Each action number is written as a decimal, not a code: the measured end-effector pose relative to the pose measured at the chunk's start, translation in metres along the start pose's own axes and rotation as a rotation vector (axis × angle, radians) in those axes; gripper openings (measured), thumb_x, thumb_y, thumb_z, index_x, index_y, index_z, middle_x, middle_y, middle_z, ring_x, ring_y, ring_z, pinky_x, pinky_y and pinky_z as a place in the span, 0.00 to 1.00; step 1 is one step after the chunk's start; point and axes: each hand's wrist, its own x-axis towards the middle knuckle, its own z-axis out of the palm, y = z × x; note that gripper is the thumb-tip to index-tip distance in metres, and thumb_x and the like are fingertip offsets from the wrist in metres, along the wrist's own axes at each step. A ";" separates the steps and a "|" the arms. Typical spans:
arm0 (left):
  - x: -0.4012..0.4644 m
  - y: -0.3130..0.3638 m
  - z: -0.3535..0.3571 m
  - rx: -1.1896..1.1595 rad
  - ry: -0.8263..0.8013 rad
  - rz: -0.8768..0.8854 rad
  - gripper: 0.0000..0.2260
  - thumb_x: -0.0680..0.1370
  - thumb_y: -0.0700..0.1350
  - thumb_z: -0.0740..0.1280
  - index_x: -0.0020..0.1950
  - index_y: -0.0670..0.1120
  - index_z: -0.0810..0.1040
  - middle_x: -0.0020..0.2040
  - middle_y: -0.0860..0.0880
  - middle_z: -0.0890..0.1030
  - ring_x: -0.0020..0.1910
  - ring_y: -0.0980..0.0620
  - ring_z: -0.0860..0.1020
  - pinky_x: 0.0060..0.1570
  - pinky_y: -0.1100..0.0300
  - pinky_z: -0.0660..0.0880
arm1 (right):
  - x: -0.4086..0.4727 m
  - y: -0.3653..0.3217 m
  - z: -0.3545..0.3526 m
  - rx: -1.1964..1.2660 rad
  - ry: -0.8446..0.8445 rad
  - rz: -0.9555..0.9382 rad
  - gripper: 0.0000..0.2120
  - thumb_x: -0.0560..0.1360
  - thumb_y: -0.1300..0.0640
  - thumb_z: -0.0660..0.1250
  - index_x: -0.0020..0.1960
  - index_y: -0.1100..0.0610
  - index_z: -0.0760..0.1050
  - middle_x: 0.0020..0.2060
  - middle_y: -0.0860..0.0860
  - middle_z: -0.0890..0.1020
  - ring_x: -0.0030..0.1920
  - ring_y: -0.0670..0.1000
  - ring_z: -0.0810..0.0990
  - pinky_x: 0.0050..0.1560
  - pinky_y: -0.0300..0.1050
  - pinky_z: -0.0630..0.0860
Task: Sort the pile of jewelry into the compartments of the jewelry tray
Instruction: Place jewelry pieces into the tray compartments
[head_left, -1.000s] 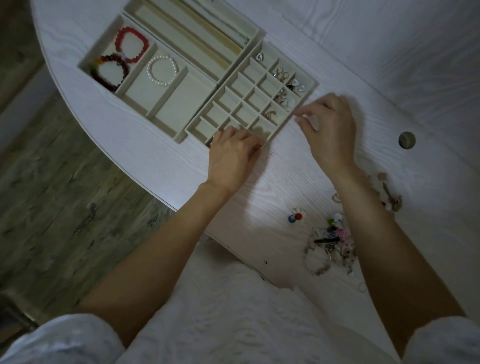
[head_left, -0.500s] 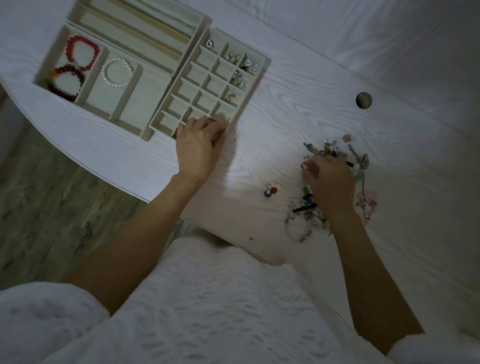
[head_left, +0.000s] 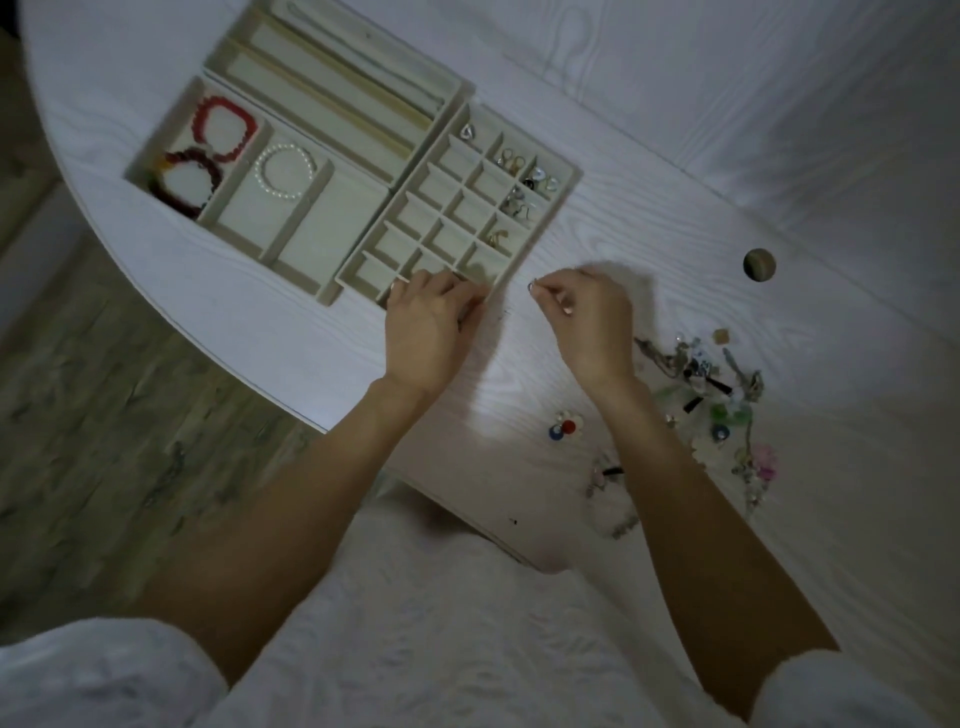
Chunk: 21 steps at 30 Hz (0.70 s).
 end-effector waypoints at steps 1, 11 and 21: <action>0.000 0.001 0.000 -0.006 0.002 0.004 0.08 0.76 0.47 0.65 0.47 0.47 0.83 0.39 0.49 0.81 0.38 0.45 0.76 0.41 0.57 0.61 | 0.009 -0.006 -0.001 0.041 0.034 -0.005 0.06 0.75 0.56 0.68 0.48 0.57 0.82 0.40 0.52 0.82 0.37 0.47 0.76 0.39 0.41 0.74; -0.001 -0.002 0.001 -0.073 0.009 -0.003 0.11 0.76 0.47 0.62 0.48 0.47 0.83 0.39 0.49 0.80 0.38 0.46 0.75 0.40 0.56 0.64 | 0.064 -0.025 0.015 -0.191 -0.023 -0.085 0.09 0.73 0.50 0.70 0.47 0.54 0.83 0.46 0.51 0.79 0.50 0.53 0.75 0.41 0.39 0.65; -0.001 -0.003 -0.003 -0.128 -0.011 0.008 0.13 0.78 0.49 0.60 0.50 0.47 0.83 0.40 0.49 0.80 0.39 0.47 0.76 0.41 0.59 0.59 | 0.068 -0.017 0.002 -0.143 -0.108 -0.172 0.04 0.73 0.59 0.70 0.47 0.57 0.81 0.46 0.52 0.77 0.47 0.48 0.74 0.43 0.39 0.71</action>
